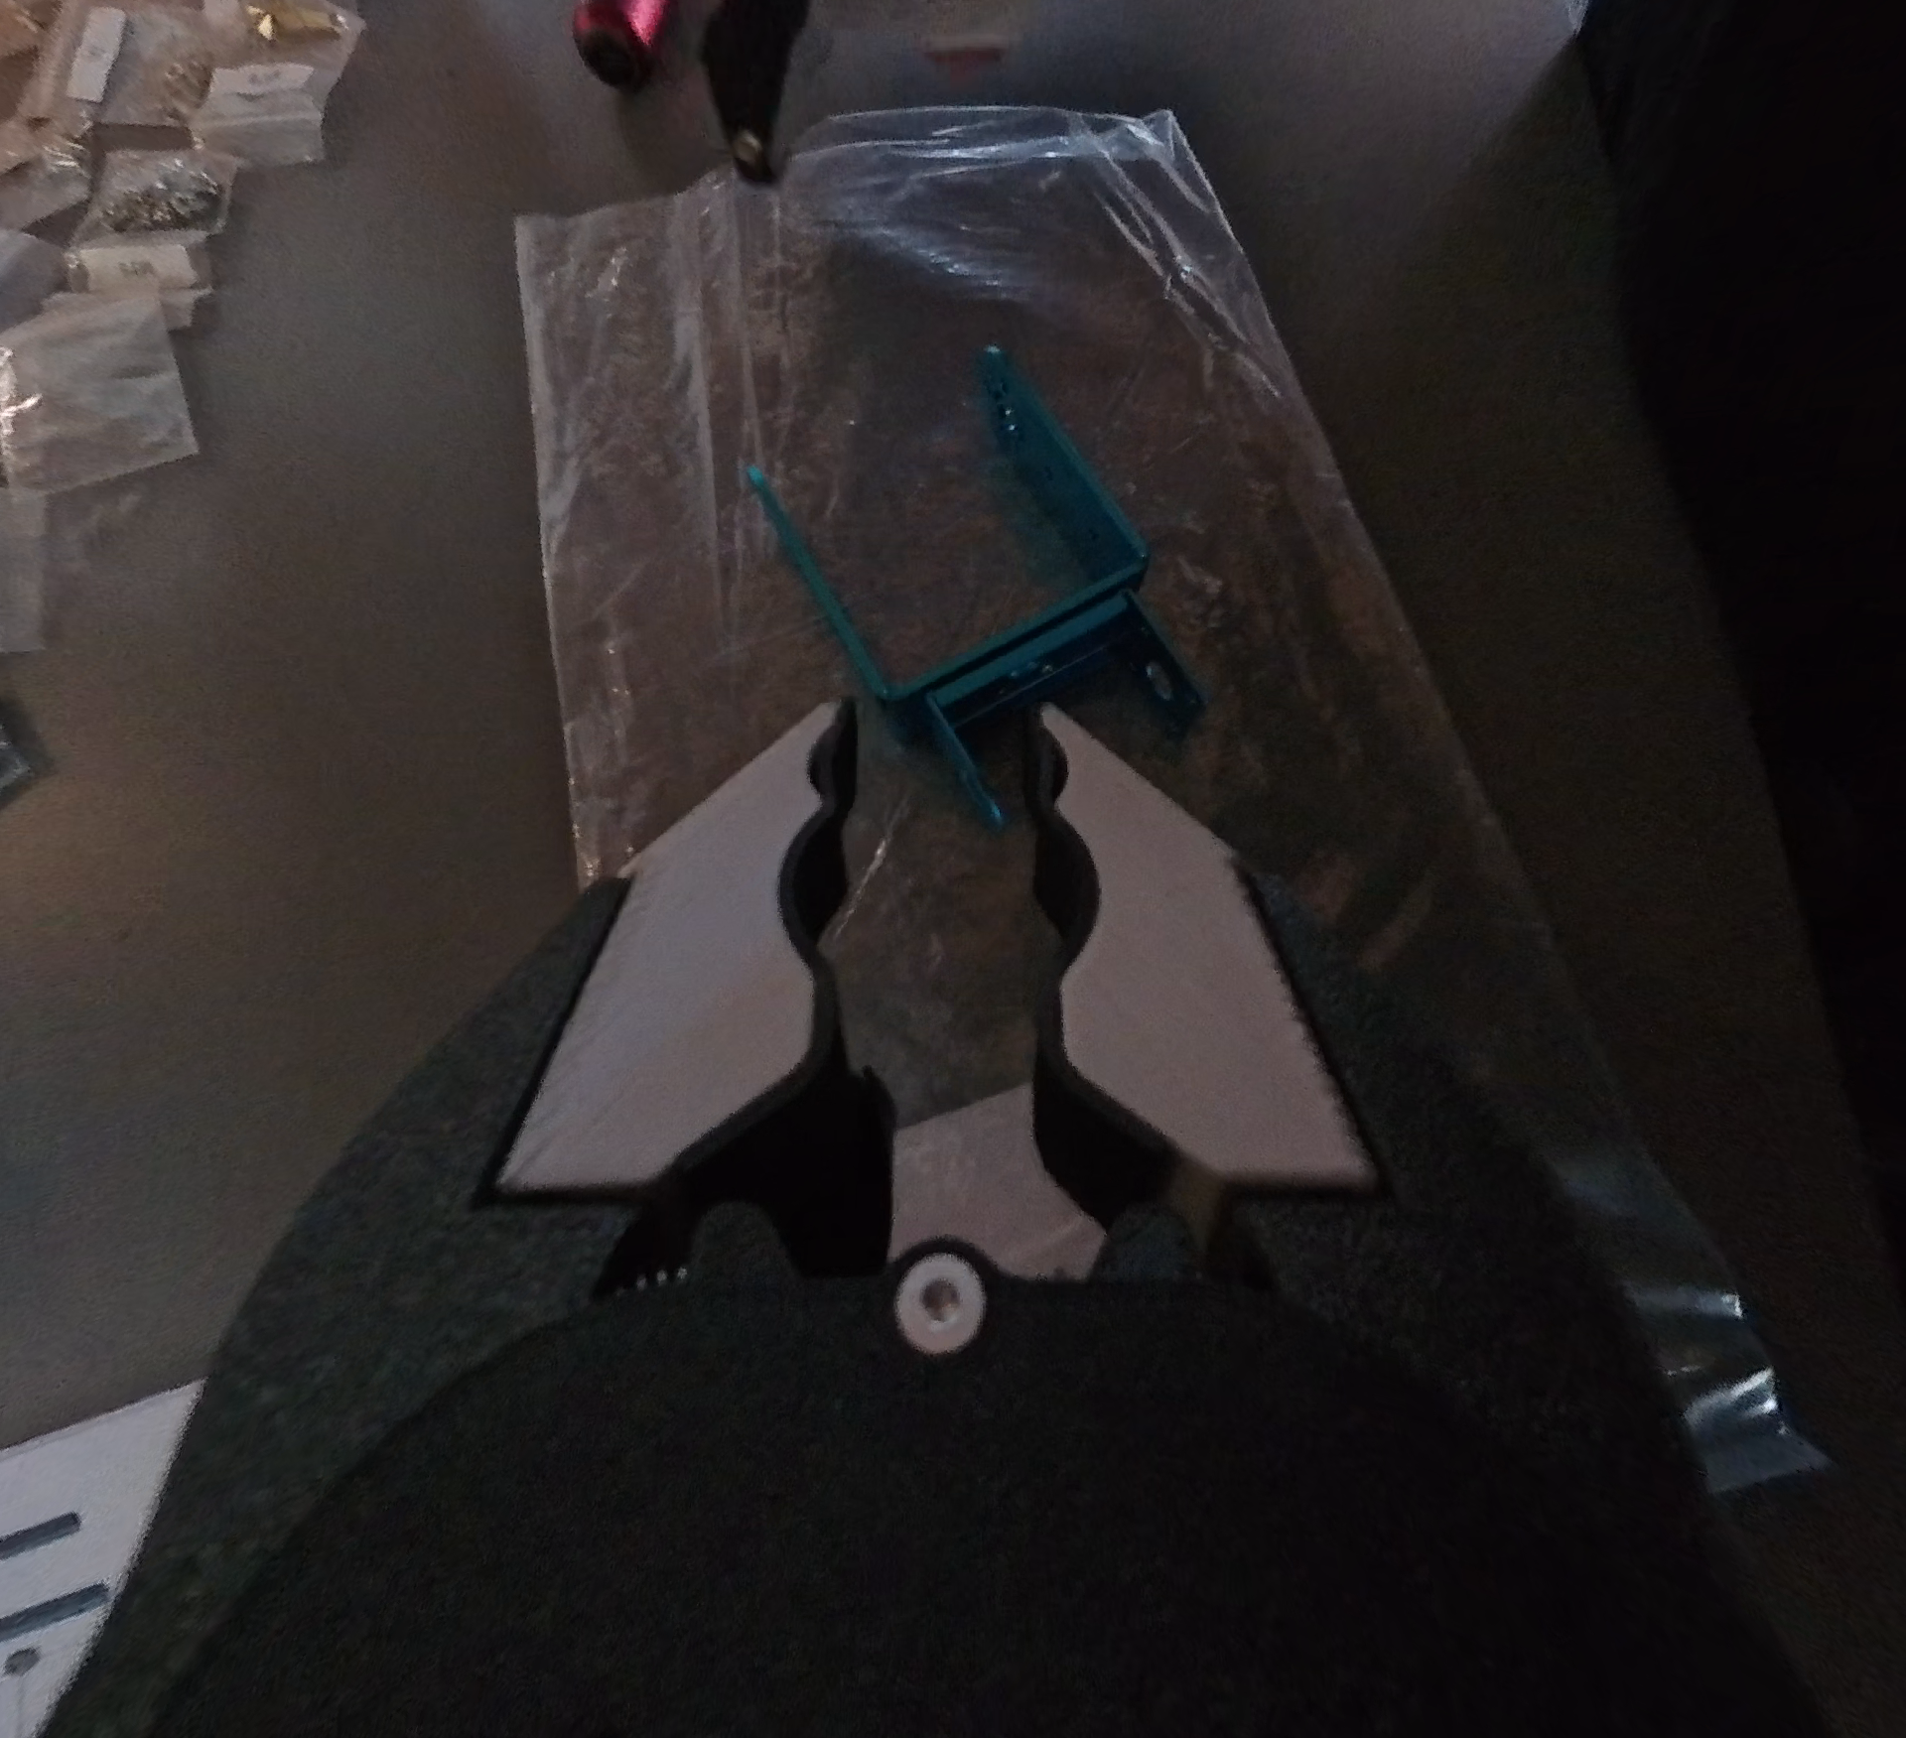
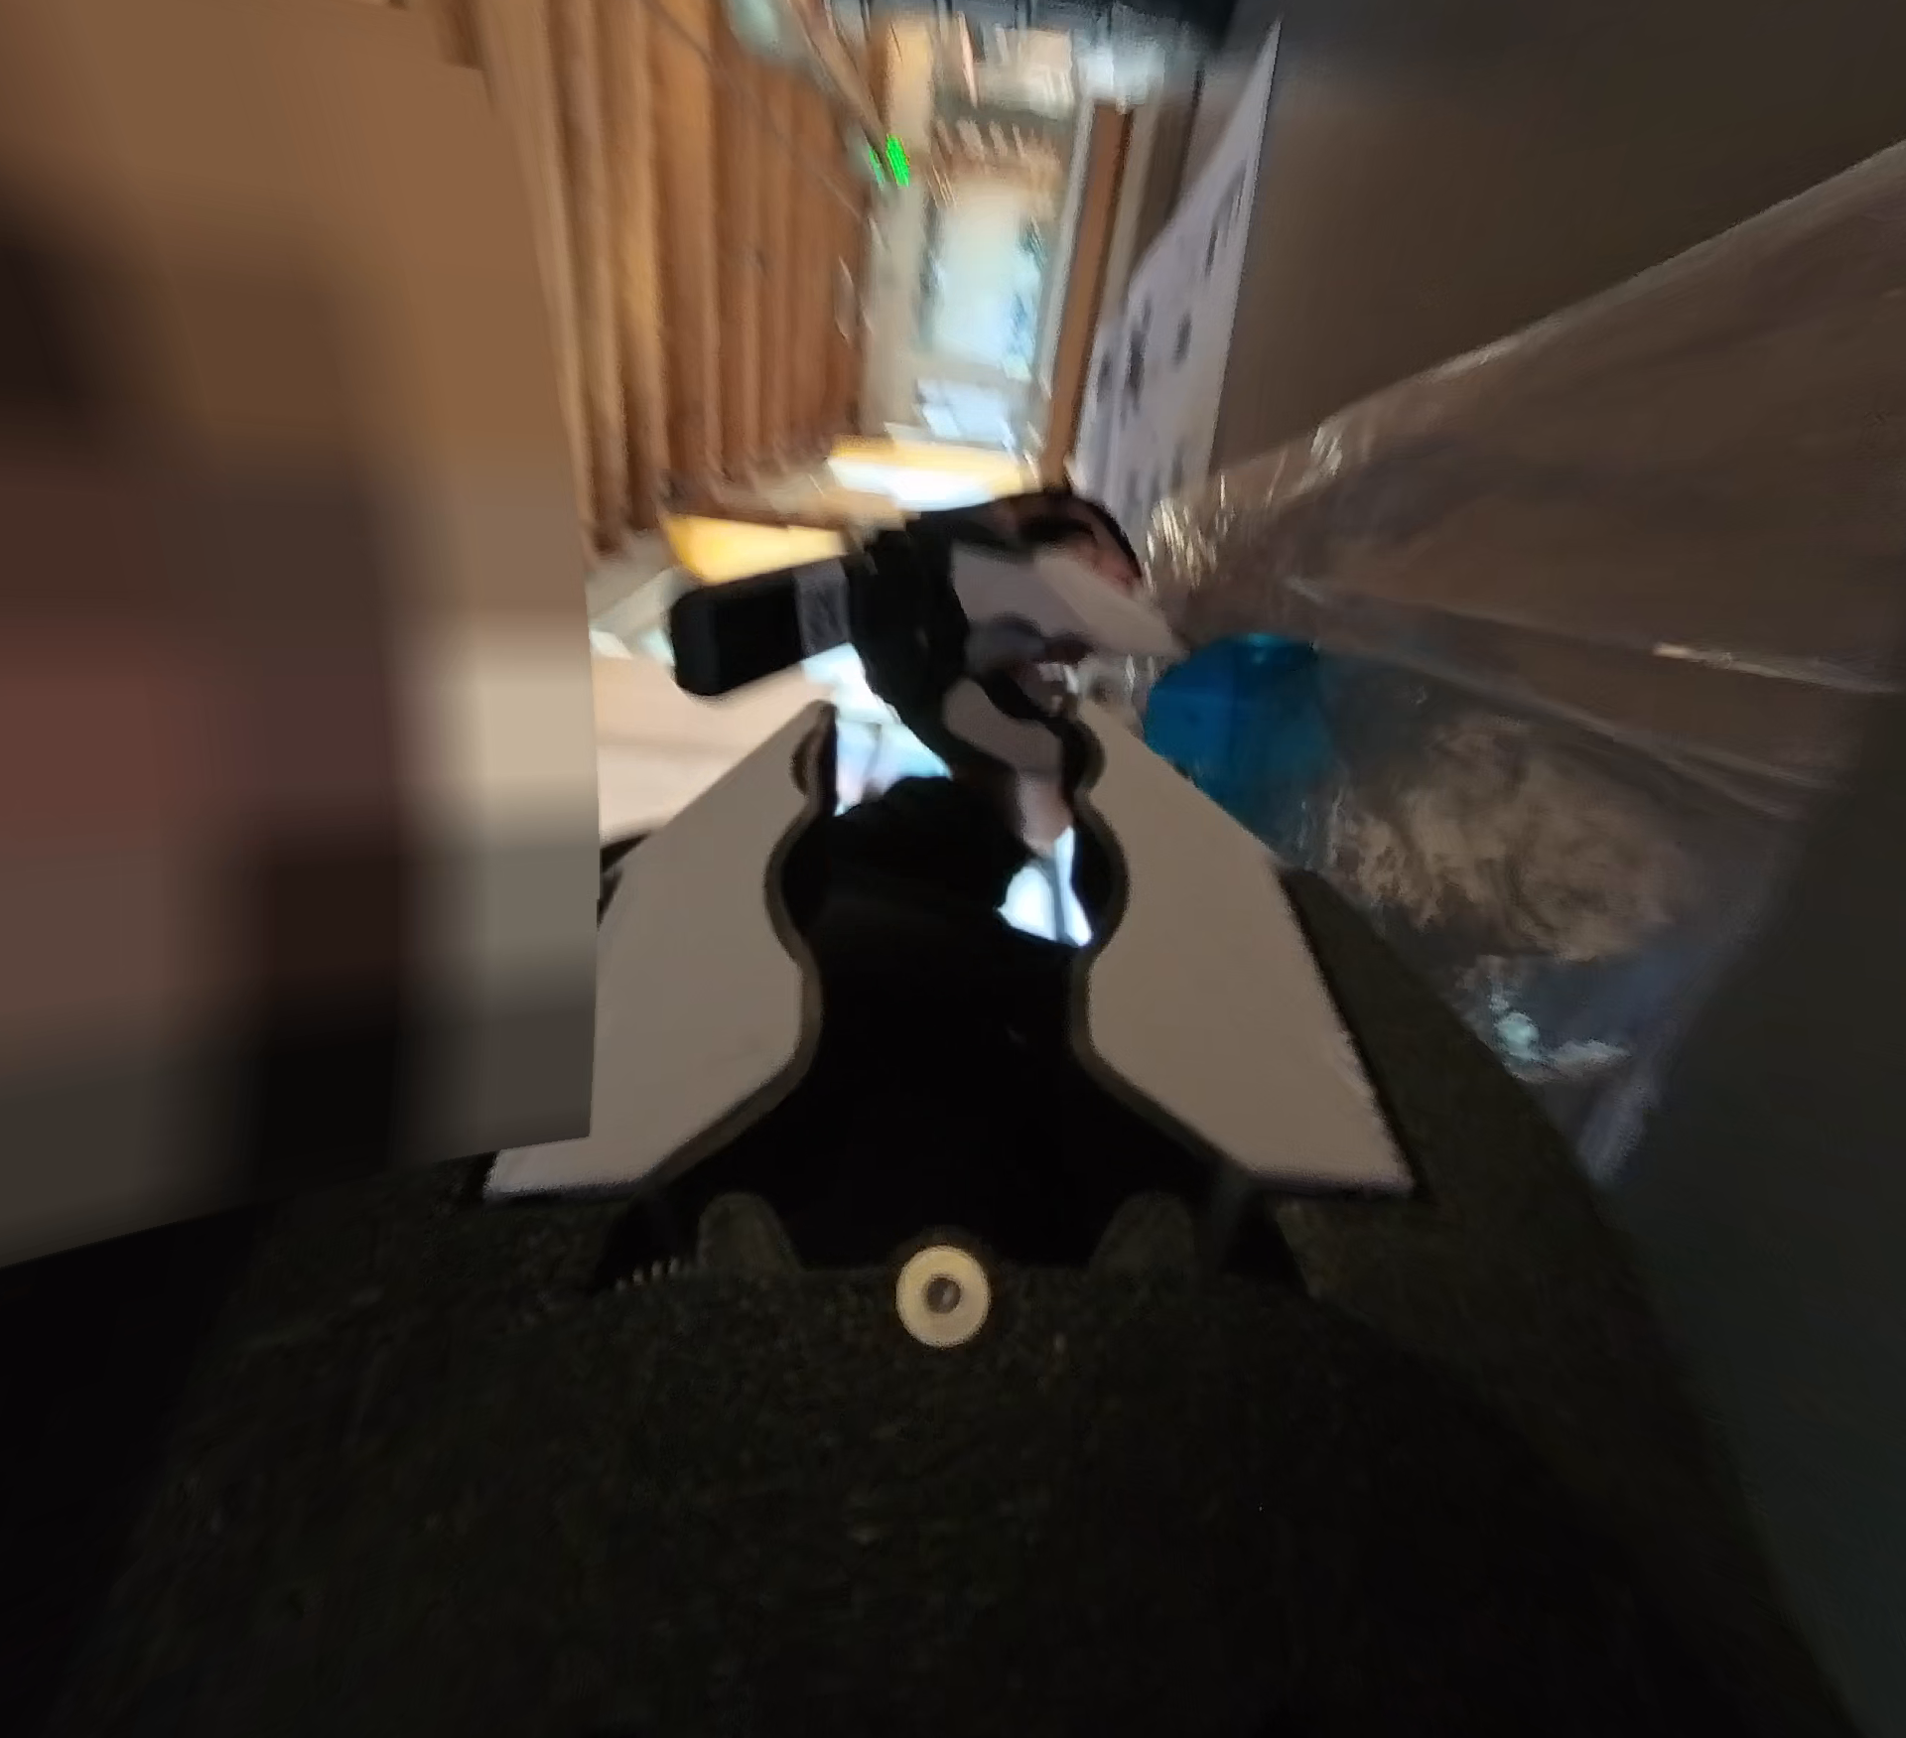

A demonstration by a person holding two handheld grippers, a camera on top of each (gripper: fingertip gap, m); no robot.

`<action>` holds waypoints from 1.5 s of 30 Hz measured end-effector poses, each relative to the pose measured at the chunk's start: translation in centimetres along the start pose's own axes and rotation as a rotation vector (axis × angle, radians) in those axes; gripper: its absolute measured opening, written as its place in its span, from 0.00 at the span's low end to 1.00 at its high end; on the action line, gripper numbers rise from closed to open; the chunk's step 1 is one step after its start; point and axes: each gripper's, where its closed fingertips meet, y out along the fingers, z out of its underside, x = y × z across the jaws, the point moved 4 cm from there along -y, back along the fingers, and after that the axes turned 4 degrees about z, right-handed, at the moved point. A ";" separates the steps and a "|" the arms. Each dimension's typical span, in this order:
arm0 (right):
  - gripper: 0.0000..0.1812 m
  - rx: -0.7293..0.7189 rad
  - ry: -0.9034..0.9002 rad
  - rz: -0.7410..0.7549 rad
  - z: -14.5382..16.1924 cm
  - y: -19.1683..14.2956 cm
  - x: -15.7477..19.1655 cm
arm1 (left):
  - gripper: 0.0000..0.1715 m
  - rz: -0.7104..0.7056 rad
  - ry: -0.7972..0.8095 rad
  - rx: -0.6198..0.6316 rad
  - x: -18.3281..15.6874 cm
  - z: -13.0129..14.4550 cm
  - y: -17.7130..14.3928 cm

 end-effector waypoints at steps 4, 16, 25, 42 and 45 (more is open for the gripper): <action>0.31 0.103 -0.083 0.073 1.2 1.3 -0.2 | 0.20 -0.011 -0.008 -0.005 0.1 -0.1 0.1; 0.36 0.275 -0.194 0.123 2.4 3.3 -1.1 | 0.17 0.000 -0.009 -0.006 0.1 -0.3 0.3; 0.13 0.438 -0.819 0.407 2.4 4.8 -1.6 | 0.09 0.014 0.015 0.056 0.1 0.8 -0.3; 0.07 0.962 -1.371 0.528 3.5 8.2 -4.2 | 0.01 0.014 0.031 0.081 1.2 2.1 -2.2; 0.05 0.945 -1.412 0.532 3.5 8.3 -4.3 | 0.01 0.022 0.026 0.080 1.1 2.2 -2.3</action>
